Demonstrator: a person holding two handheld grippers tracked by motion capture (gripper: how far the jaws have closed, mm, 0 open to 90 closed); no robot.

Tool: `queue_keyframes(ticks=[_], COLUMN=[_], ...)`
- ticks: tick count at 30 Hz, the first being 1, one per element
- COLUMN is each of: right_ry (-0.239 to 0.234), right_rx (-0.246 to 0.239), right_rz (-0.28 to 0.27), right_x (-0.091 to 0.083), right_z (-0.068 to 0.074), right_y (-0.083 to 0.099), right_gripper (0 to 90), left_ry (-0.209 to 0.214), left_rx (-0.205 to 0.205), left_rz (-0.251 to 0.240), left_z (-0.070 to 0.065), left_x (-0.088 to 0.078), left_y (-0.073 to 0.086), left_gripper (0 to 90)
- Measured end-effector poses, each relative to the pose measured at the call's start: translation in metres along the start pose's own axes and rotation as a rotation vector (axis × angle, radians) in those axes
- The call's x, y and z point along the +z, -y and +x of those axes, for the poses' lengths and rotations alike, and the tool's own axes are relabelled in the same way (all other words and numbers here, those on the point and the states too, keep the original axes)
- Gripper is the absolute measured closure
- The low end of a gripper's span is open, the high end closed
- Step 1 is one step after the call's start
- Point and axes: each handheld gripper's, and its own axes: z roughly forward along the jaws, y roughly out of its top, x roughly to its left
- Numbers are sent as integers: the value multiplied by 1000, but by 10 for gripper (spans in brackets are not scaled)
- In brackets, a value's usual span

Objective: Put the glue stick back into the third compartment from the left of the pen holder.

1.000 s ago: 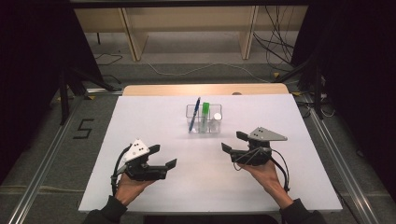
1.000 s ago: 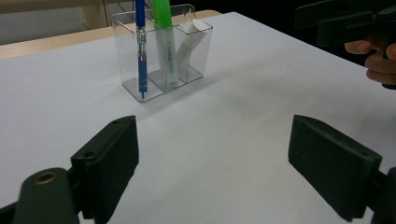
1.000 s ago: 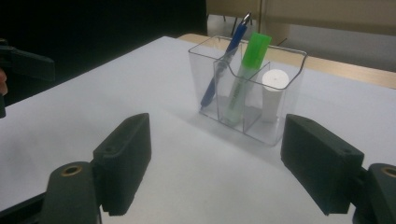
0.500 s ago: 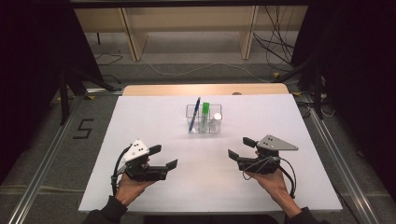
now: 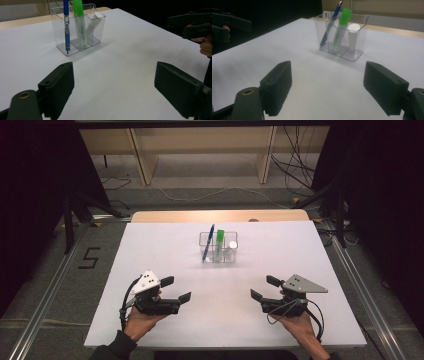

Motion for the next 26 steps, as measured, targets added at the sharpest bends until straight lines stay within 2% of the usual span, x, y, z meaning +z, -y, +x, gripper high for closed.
queue_keyframes(ticks=[7, 26], right_ry=[4, 18], right_rx=[-2, 3], right_rz=[7, -3], right_x=[-3, -2], right_z=[3, -2], right_y=[4, 5], right_gripper=[236, 236], left_ry=[6, 2], left_rx=[3, -2], left_rz=[5, -1], left_z=[-2, -1], left_x=[2, 1], left_y=[1, 1], left_gripper=[158, 157])
